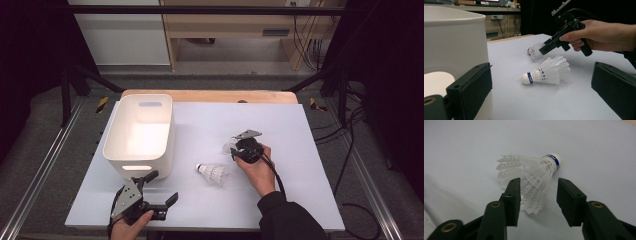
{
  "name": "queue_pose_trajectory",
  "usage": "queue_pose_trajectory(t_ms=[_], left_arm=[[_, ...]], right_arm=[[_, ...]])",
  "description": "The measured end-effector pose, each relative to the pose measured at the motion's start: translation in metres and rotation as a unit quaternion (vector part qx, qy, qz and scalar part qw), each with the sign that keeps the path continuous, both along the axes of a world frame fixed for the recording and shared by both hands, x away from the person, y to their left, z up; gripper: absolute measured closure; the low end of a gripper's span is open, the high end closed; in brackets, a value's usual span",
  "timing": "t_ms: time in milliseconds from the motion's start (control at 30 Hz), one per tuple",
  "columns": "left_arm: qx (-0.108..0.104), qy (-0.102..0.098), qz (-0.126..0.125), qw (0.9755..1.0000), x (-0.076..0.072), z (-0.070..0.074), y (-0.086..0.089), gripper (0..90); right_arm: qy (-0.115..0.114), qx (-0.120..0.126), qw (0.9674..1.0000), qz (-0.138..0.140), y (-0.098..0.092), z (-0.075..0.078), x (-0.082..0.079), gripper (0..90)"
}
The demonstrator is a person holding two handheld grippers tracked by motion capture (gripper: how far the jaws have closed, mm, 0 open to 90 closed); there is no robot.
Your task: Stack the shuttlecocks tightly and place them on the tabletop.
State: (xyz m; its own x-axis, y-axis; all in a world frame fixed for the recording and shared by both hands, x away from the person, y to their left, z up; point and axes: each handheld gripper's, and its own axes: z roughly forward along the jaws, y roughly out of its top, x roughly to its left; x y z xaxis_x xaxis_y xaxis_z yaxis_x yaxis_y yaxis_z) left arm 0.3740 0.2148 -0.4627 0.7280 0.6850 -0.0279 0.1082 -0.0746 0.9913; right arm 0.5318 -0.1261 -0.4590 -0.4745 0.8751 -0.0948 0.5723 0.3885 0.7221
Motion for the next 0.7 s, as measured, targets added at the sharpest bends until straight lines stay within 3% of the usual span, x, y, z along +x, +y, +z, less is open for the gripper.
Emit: queue_pose_trajectory(t_ms=[233, 333, 500, 567, 633, 700], left_arm=[[0.001, -0.001, 0.0, 1.0, 0.0, 0.0, 0.0, 2.9], [0.002, -0.001, 0.0, 1.0, 0.0, 0.0, 0.0, 2.9], [0.003, -0.001, 0.0, 1.0, -0.001, 0.0, 0.0, 2.9], [0.003, -0.001, 0.0, 1.0, 0.0, 0.0, 0.0, 2.9], [0.003, -0.001, 0.0, 1.0, 0.0, 0.0, 0.0, 2.9], [0.004, -0.001, 0.0, 1.0, 0.0, 0.0, 0.0, 3.0]], right_arm=[[0.01, 0.002, 0.9999, 0.002, -0.005, -0.001, 0.002, 82.3], [0.004, 0.006, 1.0, 0.005, -0.01, 0.003, 0.001, 89.5], [0.001, 0.024, 0.9996, 0.016, -0.025, 0.01, -0.011, 90.0], [-0.007, 0.036, 0.9989, 0.029, -0.043, 0.015, -0.027, 90.0], [-0.01, 0.039, 0.9986, 0.034, -0.047, 0.016, -0.031, 90.0], [-0.015, 0.039, 0.9978, 0.051, -0.061, 0.018, -0.046, 90.0]])
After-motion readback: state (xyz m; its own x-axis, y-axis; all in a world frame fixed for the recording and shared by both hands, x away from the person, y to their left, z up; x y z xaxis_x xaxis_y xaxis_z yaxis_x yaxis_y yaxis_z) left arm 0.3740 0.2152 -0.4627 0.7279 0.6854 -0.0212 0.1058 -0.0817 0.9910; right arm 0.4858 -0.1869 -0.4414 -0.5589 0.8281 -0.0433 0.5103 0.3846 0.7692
